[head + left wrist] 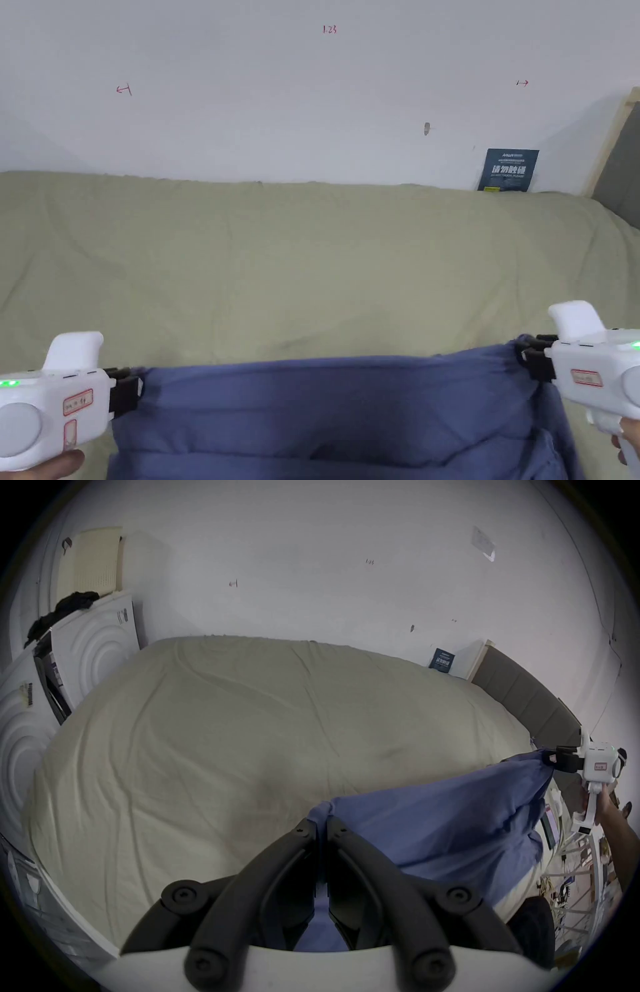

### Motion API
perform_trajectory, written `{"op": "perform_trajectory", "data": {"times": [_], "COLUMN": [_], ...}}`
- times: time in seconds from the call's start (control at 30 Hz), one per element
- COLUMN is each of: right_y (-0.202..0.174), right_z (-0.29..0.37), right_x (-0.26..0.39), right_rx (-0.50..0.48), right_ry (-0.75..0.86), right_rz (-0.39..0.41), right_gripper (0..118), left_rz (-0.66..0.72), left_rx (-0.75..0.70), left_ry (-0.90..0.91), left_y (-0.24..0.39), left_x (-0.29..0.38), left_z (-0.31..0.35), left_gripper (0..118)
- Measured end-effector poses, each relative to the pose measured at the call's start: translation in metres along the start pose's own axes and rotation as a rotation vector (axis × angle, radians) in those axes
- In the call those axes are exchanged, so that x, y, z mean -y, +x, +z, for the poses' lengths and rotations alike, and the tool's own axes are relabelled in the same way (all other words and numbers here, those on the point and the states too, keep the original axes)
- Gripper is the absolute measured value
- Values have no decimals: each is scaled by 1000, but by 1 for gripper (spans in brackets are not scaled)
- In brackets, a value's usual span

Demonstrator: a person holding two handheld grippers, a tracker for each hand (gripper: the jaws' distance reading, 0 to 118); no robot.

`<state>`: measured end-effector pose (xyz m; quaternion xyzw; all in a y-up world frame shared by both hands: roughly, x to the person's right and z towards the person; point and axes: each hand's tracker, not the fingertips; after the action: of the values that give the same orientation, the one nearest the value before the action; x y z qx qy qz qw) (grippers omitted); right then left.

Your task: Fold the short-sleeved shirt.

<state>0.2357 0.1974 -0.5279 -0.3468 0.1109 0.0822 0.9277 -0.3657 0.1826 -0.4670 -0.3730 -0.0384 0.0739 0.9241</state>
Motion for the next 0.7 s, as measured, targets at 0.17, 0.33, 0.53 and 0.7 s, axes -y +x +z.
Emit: {"op": "perform_trajectory", "data": {"times": [0.17,0.33,0.53,0.7], "right_y": [-21,-46,-51,-55], "right_z": [62,82,52,72], "right_x": [56,132,185,172], "right_rx": [-5,-10,47,90], "right_ry": [8,-81,-157,-58], "right_rz": [62,2,-51,-102], "right_gripper": [2,2,2,44], "left_rz": [-21,-100,-93,-50], "left_rx": [19,-31,-92,-166], "left_ry": [0,-137,-189,-84], "left_y": [6,-1,8,20], "left_x": [43,101,134,130], "left_z": [63,59,33,47], "left_gripper": [2,2,2,42]}}
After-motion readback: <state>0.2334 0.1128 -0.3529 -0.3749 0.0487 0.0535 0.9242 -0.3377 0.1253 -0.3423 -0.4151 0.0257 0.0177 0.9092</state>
